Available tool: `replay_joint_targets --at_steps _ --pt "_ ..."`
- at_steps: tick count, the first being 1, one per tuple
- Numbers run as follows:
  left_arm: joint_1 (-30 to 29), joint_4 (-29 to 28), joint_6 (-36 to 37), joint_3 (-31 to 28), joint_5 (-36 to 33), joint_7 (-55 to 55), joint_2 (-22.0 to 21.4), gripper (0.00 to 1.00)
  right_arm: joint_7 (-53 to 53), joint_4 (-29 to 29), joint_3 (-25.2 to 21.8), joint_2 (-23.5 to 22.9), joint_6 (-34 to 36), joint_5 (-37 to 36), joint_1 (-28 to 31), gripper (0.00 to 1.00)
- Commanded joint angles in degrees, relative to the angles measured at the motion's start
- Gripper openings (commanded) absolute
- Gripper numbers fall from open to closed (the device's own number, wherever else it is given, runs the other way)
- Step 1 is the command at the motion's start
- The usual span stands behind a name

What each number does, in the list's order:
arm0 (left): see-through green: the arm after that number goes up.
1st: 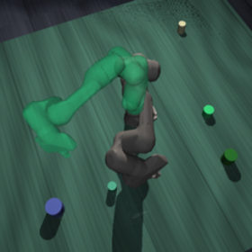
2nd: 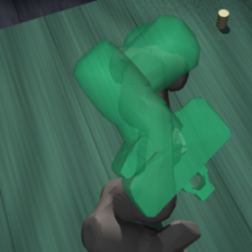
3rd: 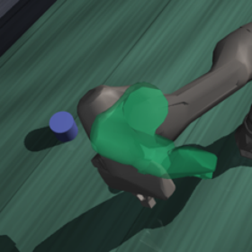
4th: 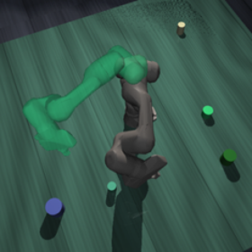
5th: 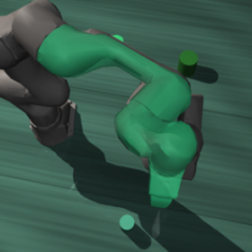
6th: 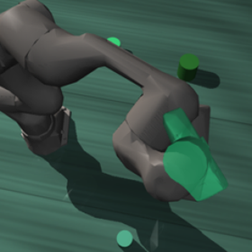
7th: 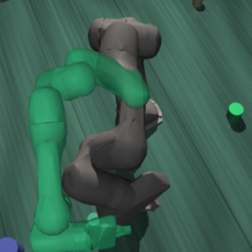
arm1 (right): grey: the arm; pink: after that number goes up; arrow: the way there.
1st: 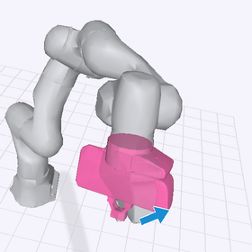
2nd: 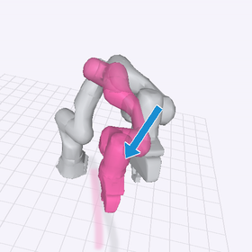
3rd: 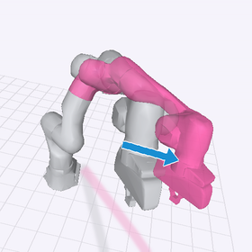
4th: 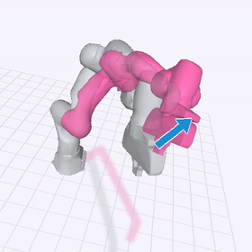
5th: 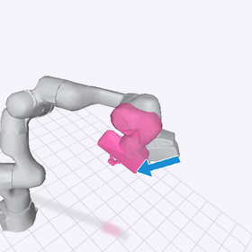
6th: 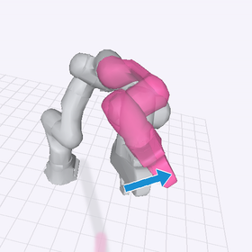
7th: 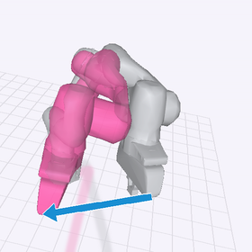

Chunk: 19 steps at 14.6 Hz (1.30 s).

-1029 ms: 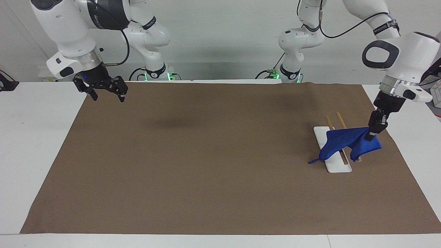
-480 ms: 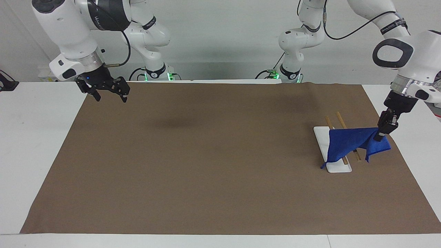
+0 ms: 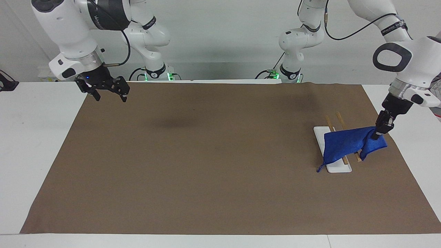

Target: Right arm passes towel to left arm to hang

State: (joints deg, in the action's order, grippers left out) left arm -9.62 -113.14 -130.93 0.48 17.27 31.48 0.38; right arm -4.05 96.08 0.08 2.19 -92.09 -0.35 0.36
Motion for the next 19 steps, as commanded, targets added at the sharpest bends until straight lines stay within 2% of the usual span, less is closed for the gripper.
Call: replay_joint_targets --at_steps 1,5,8,9,10,11,12,16,19 --pt "-1.37 0.45 0.69 0.31 -1.01 -1.43 -1.01 0.06 0.97 1.21 -1.04 1.06 0.51 0.97 -0.01 1.0" --pt "-1.28 2.58 1.11 0.14 -0.83 -1.77 0.06 0.06 1.06 1.21 -1.05 1.06 0.68 0.97 -0.01 1.0" --pt "-1.89 0.38 1.82 0.05 -1.01 -2.04 -1.08 0.1 0.97 1.21 -1.05 1.06 0.68 0.97 -0.01 1.0" --pt "-1.89 0.38 1.82 0.05 -1.01 -1.95 -1.09 0.16 1.06 1.21 -1.05 1.06 0.77 0.97 0.08 1.0" --pt "-1.89 0.29 1.91 0.05 -1.01 -1.86 -1.09 0.39 1.06 1.21 -1.05 1.06 0.86 0.97 -0.01 1.0" --pt "-1.89 0.12 2.87 0.05 -1.19 -1.95 -1.17 0.72 1.06 1.21 -1.05 1.06 1.12 0.97 0.08 1.0" --pt "-1.98 0.2 4.1 -0.04 -1.62 -1.69 -1.26 1.0 0.97 1.21 -1.05 1.06 1.12 0.97 -0.01 1.0" --pt "-2.42 1.34 6.74 0.13 -9.95 -2.04 -1.61 1.0 0.97 1.21 -1.05 1.06 1.21 0.97 -0.01 1.0" --pt "-2.25 5.46 12.52 0.22 -12.79 -2.13 -1.53 1.0 0.97 1.21 -0.96 1.06 1.21 0.97 -0.01 1.0"
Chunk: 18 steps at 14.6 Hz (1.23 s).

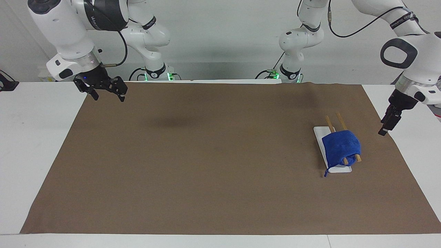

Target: Right arm passes towel to left arm to hang

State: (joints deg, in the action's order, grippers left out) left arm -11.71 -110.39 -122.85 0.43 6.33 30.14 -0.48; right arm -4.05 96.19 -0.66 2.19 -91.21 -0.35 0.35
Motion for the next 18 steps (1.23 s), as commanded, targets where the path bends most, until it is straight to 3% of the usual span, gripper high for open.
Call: replay_joint_targets --at_steps 1,6,11,14,18 --pt "0.28 4.55 6.81 0.45 -1.93 -0.79 -0.4 1.0 0.97 1.11 -0.21 1.06 0.34 0.96 0.0 1.0" --pt "7.12 13.43 25.87 0.89 -2.02 -5.0 -0.66 1.0 0.97 1.11 -0.21 1.06 0.34 0.96 0.0 1.0" --pt "12.14 24.15 43.72 0.89 -2.54 -20.99 0.74 1.0 0.97 1.11 -0.3 1.06 0.34 0.96 0.0 1.0" --pt "15.31 24.7 44.9 1.15 -7.64 -21.7 0.92 1.0 0.97 1.11 -0.3 1.06 0.25 0.96 0.0 1.0" --pt "13.65 23.91 44.89 1.42 -5.11 -23.37 -0.58 1.0 1.06 1.19 -0.92 1.15 0.16 0.96 0.0 1.0"
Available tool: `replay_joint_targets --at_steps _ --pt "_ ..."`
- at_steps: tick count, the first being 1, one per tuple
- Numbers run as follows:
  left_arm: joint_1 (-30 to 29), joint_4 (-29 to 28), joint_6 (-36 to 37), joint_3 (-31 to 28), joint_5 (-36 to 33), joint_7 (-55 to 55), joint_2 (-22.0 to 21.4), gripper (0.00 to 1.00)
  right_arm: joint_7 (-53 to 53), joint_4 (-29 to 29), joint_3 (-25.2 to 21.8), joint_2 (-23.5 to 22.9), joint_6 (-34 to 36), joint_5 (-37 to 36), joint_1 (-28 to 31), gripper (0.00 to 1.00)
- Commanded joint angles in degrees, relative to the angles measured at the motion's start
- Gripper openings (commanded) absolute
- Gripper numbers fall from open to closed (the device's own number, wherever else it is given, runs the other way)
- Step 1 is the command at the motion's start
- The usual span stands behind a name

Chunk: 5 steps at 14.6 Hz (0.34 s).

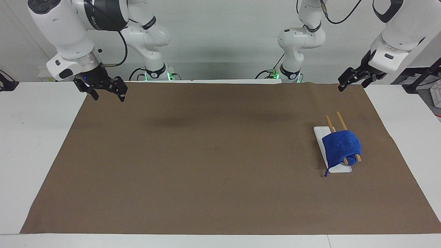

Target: Right arm passes towel to left arm to hang

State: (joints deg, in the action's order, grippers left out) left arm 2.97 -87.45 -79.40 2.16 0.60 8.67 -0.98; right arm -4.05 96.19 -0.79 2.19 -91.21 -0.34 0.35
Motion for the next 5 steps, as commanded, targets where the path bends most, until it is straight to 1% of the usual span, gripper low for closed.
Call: replay_joint_targets --at_steps 1,5 --pt "-1.13 0.97 1.53 -0.32 0.89 -2.68 -0.16 1.0 1.06 1.19 -0.8 1.15 0.15 0.87 0.0 1.0" --pt "-1.04 -0.62 1.0 -0.32 1.07 -2.95 -1.39 1.0 1.06 1.19 -0.8 1.15 0.15 0.96 0.0 1.0"
